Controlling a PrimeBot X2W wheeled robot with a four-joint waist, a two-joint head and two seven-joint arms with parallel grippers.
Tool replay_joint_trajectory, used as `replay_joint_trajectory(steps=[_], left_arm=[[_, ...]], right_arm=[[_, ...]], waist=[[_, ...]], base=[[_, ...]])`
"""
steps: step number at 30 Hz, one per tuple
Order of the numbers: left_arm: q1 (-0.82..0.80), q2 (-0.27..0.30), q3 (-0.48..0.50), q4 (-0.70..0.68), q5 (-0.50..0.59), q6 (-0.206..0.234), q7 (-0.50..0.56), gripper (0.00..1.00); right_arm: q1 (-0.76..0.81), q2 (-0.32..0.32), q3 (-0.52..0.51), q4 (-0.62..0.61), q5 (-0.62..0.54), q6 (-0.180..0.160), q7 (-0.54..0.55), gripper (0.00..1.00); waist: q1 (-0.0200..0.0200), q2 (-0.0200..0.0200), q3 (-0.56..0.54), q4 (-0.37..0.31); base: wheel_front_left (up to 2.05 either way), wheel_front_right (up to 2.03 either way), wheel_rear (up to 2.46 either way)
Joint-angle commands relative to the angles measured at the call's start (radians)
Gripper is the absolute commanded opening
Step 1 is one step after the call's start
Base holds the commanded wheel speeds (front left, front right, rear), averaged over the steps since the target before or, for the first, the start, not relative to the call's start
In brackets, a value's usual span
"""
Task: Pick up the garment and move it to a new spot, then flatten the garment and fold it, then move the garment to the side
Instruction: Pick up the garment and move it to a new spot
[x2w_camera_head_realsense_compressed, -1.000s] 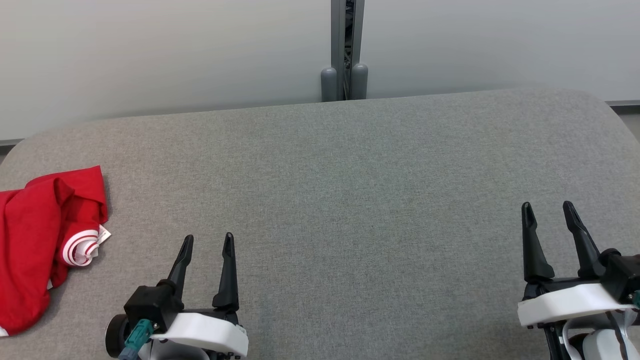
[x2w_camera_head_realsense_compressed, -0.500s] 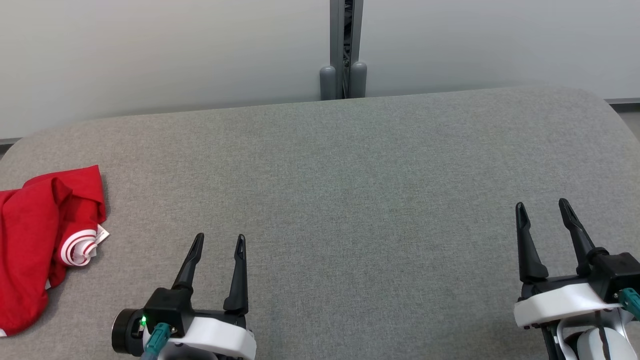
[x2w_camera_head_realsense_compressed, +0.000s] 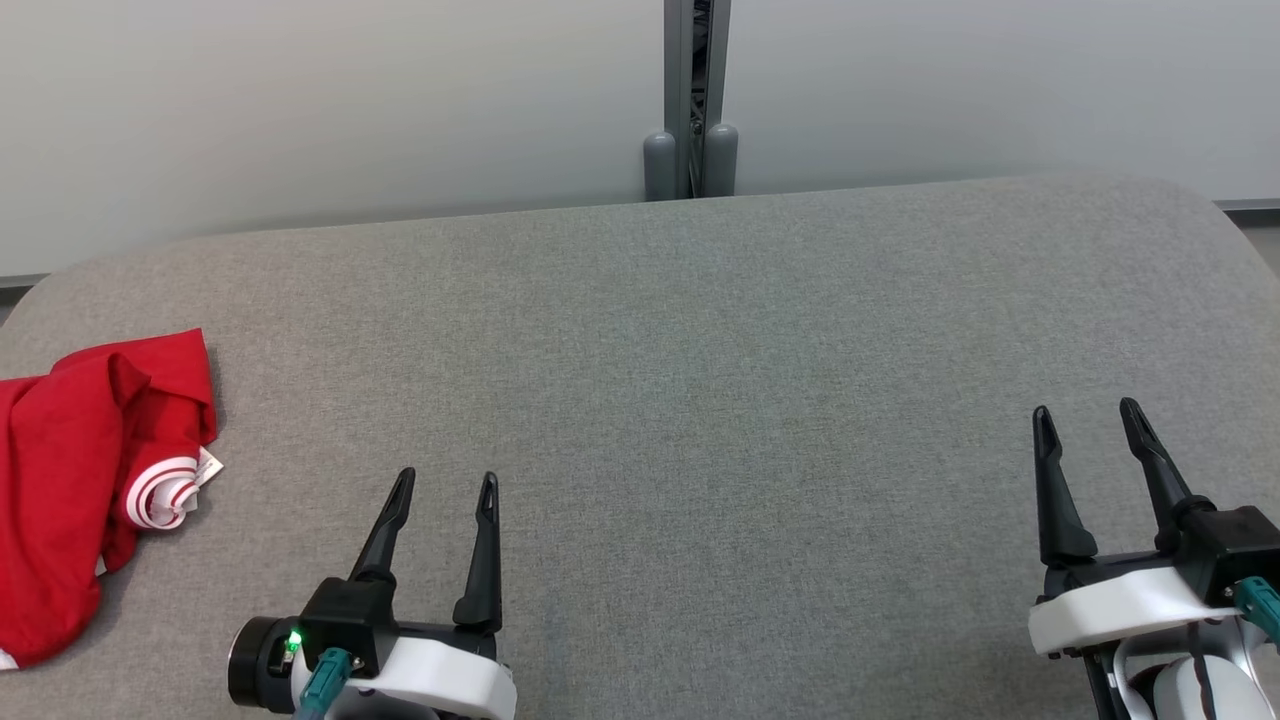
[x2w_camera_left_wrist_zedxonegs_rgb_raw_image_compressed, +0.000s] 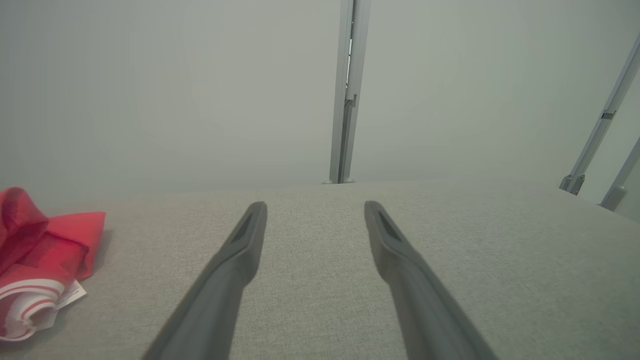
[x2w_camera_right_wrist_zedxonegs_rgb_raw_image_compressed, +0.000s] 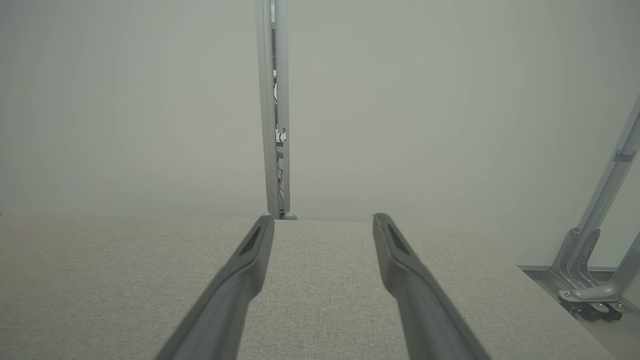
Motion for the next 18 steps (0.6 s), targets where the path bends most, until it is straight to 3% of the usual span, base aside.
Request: replay_joint_trajectory(steps=[1, 8, 18], left_arm=[[-0.012, 0.005, 0.002, 0.002, 0.000, 0.002, -0.005, 1.00], [-0.021, 0.005, -0.012, 0.006, 0.001, -0.005, -0.005, 1.00], [-0.030, 0.005, 0.005, 0.000, 0.010, -0.007, -0.005, 1.00]], right_arm=[[-0.001, -0.005, 0.000, -0.002, 0.002, 0.002, -0.006, 1.00], [0.006, -0.005, 0.005, -0.008, 0.019, 0.002, -0.006, 1.00], [0.010, -0.005, 0.044, -0.020, 0.018, 0.002, -0.006, 1.00]], waist=[[0.0000, -0.0001, 0.001, 0.002], [0.0000, -0.0001, 0.007, 0.042], [0.0000, -0.0001, 0.031, 0.186]], base=[[0.00, 0.00, 0.00], [0.00, 0.00, 0.00], [0.00, 0.00, 0.00]])
